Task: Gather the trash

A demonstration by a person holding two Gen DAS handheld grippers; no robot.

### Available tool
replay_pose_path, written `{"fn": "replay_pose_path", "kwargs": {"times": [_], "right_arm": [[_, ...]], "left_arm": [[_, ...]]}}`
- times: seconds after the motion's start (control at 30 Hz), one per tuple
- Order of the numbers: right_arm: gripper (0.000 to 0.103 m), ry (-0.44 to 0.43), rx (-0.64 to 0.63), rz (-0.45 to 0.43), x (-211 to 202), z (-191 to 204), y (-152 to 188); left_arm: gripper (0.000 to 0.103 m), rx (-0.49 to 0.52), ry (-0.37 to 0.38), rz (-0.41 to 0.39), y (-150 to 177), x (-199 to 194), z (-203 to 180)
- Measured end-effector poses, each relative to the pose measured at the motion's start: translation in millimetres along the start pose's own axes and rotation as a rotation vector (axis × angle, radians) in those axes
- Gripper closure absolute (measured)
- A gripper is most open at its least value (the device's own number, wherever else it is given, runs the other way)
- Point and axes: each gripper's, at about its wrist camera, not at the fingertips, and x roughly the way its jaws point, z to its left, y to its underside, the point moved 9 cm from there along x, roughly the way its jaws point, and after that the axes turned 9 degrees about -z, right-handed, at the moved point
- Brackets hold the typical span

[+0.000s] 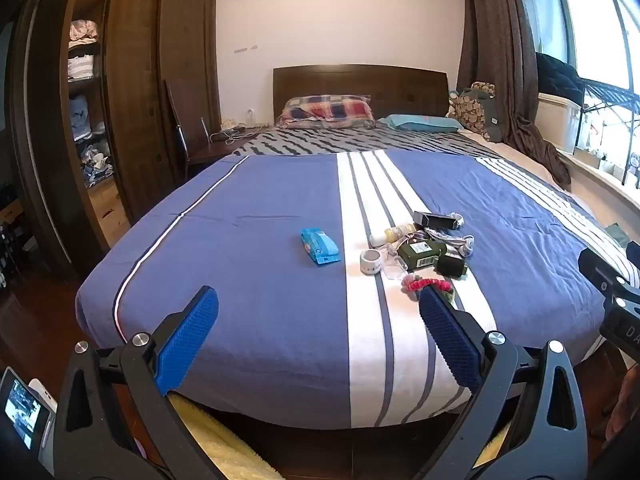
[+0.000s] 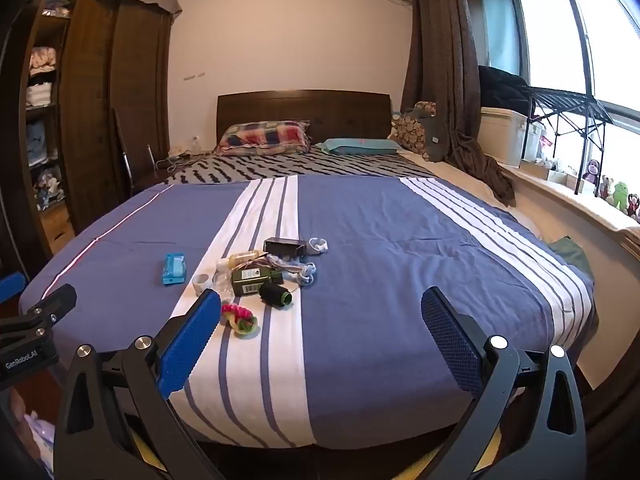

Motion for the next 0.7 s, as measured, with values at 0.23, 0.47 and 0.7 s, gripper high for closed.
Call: {"fn": "replay_pose_path", "kwargs": {"times": [0.23, 0.47, 0.7], "right_arm": [[0.003, -0.005, -0.004, -0.006, -1.6, 0.8, -1.3], [0.003, -0.007, -0.008, -0.006, -2.5, 2.5, -1.4], [0.003, -0.011, -0.007, -0.007, -2.4, 4.0, -2.3]], "left_arm": [[0.008, -0.003, 0.0, -0.007, -0.7, -0.5, 0.4], [0.008, -0.006, -0.004, -0.009, -2.8, -1.4, 0.9], [0.008, -0.006, -0.007, -0.013, -3.1, -2.5, 2.7]]}}
